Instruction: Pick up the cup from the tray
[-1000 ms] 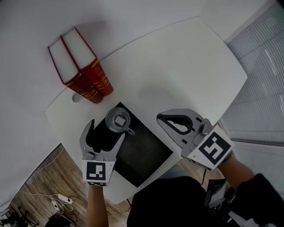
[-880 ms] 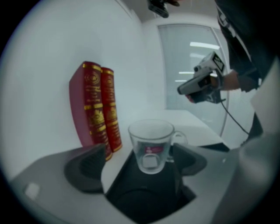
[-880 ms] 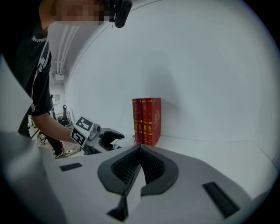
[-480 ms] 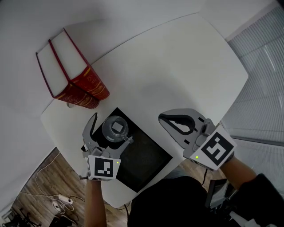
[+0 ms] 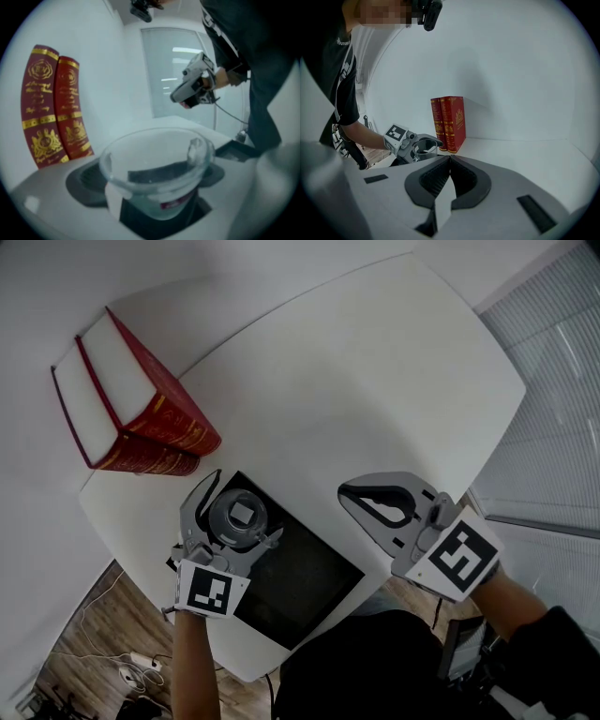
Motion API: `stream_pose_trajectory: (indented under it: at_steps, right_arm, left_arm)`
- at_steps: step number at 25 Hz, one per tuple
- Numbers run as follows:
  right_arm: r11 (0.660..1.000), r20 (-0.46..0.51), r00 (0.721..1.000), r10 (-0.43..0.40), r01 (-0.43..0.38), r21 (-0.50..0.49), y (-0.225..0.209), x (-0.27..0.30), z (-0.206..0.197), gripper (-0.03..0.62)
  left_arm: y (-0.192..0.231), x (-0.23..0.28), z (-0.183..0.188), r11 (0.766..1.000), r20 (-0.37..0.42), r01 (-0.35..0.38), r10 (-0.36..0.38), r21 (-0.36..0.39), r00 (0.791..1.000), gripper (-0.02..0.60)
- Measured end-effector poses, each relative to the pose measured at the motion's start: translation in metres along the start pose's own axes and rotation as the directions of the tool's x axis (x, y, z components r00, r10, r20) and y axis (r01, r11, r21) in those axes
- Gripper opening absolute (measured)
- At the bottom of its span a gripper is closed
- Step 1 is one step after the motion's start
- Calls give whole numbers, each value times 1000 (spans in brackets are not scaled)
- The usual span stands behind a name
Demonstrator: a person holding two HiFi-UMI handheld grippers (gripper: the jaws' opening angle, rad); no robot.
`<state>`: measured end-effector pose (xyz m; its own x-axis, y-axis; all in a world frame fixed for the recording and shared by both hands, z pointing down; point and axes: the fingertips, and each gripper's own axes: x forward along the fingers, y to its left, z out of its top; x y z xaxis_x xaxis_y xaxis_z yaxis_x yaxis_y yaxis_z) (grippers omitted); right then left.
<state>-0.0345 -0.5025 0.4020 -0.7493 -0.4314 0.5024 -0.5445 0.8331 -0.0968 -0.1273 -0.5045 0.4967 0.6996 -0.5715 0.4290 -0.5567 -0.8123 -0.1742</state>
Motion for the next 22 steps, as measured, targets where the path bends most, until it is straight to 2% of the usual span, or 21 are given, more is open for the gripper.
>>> stream_pose_trajectory:
  at_steps: [5,8,10,18,22]
  right_arm:
    - [1000,4,1000,3,-3,15,2,-7,-1,15]
    - [1000,3,1000,8,-8,18,5,-12,-1,14]
    - [1000,2,1000,11,-11,19,5,-13,-2,14]
    - [1000,11,1000,15,-15,22,7,-13,-4,15]
    - [1000,21,1000,14,-15,18,7,-14,0,14]
  left_arm:
    - [-7,3,7,998,-3,55,-55,32,999,509]
    - [-14,5,15,993,6,89,-90,83,996,451]
    - [-16,6,15,991,10,98,-99,90,995,438]
    - [-13,8,13,992,11,90,-91,92,996,407]
    - [-7,6,19,999,42,42,-43,31,998,403]
